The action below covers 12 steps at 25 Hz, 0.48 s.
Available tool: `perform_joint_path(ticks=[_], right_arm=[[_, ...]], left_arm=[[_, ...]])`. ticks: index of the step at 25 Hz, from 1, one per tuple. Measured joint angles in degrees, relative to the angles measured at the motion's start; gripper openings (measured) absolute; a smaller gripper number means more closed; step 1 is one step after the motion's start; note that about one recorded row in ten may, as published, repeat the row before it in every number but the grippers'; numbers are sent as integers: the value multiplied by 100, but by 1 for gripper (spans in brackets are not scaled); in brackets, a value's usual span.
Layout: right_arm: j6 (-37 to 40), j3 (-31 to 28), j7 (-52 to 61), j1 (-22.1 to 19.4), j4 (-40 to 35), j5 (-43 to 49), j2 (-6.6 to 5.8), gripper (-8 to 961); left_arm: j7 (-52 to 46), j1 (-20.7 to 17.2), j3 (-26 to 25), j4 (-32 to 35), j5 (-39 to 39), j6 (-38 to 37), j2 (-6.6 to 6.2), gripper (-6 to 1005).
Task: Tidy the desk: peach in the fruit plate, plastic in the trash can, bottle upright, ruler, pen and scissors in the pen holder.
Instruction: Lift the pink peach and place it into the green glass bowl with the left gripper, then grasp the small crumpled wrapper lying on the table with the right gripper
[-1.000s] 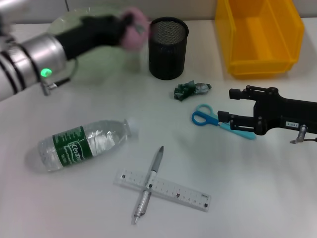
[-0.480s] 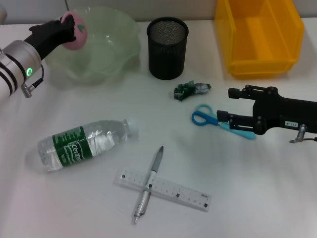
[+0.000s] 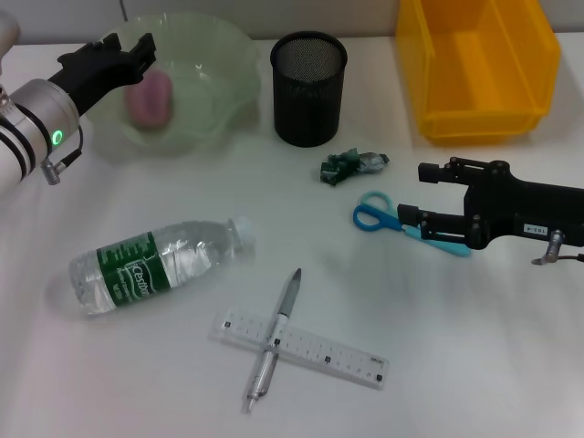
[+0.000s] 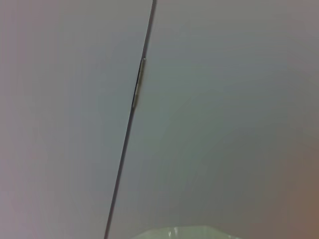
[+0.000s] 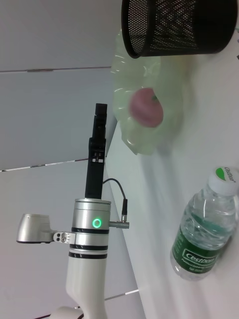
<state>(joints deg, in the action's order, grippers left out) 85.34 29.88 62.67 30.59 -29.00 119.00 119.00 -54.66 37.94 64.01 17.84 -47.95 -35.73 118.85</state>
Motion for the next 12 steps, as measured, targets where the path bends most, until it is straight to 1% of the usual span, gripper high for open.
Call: perform_joint_path(ticks=[3, 5, 7, 8, 9, 10, 11, 12], right_arm=[[1, 0, 0, -5, 3, -83, 0, 722], [2, 1, -1, -10, 6, -146, 0, 722], [6, 6, 21, -33, 5, -271, -6, 722], [9, 9, 59, -34, -3, -279, -15, 721], [9, 10, 80, -34, -5, -280, -18, 721], [9, 9, 108, -35, -8, -281, -24, 721], [9, 9, 108, -35, -8, -281, -24, 721], [6, 5, 213, -32, -17, -285, -37, 721]], left_arm=[[-97, -5, 16, 0, -3, -107, 0, 451], [-167, -18, 51, 0, -3, -199, -8, 529], [-1219, -401, 809, 276, -268, -1940, -208, 607], [-1534, -589, 932, 440, -555, -2747, -313, 645], [-1534, -589, 932, 440, -555, -2747, -313, 684], [-1709, -699, 949, 539, -831, -3296, -378, 723], [-1709, -699, 949, 539, -831, -3296, -378, 762], [-1845, -827, 932, 626, -1247, -3906, -472, 801]])
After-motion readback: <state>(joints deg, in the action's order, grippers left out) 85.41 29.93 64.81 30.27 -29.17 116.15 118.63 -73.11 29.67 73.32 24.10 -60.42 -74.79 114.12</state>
